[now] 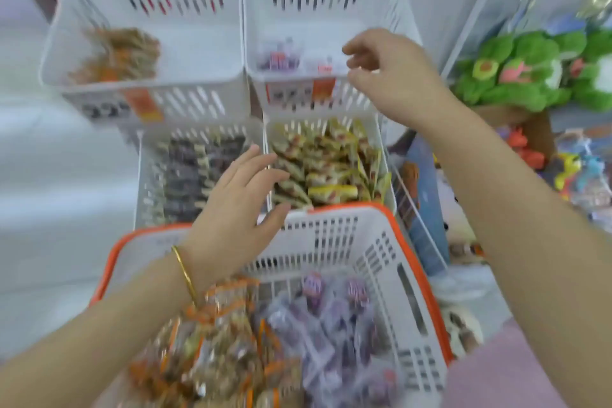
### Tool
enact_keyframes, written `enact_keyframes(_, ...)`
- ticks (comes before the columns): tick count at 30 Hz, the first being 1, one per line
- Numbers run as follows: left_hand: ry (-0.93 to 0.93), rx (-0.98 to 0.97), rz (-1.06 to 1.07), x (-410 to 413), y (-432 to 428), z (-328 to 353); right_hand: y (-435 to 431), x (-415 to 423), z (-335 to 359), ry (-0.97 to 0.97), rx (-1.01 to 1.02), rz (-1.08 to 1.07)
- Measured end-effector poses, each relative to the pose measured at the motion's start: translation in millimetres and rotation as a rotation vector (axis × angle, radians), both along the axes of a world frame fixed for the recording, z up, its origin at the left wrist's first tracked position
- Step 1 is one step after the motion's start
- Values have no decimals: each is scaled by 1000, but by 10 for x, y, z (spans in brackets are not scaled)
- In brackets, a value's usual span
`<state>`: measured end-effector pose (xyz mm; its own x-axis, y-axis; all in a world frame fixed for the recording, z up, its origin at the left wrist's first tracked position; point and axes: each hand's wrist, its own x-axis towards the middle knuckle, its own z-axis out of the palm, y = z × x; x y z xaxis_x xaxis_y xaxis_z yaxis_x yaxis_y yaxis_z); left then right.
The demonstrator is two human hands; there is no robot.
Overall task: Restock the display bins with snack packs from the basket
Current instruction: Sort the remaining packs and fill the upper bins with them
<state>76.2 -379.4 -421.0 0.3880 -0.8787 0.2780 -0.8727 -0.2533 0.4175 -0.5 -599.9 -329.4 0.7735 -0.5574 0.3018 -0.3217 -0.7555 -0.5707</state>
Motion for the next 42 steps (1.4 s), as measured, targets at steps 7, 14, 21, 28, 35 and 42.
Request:
enact_keyframes(7, 154, 510, -57, -498, 453, -597, 1104, -732, -1795, 530, 453, 138)
enact_keyframes(14, 136, 578, -122, -532, 471, -674, 1237, -1094, -2625, 1068, 304, 288)
enact_keyframes(21, 159, 580, -133, -549, 375, -773, 1420, -1145, -2839, 1272, 126, 556)
enact_keyframes(28, 212, 585, -117, -525, 405, -782, 1487, -1195, -2892, 1130, 75, 533)
enact_keyframes(35, 269, 594, -86, -503, 444, -792, 1324, -1196, -2621, 929, 264, 390)
enact_keyframes(42, 674, 515, -127, -463, 374, -601, 907, -1146, -1657, 576, 775, 303)
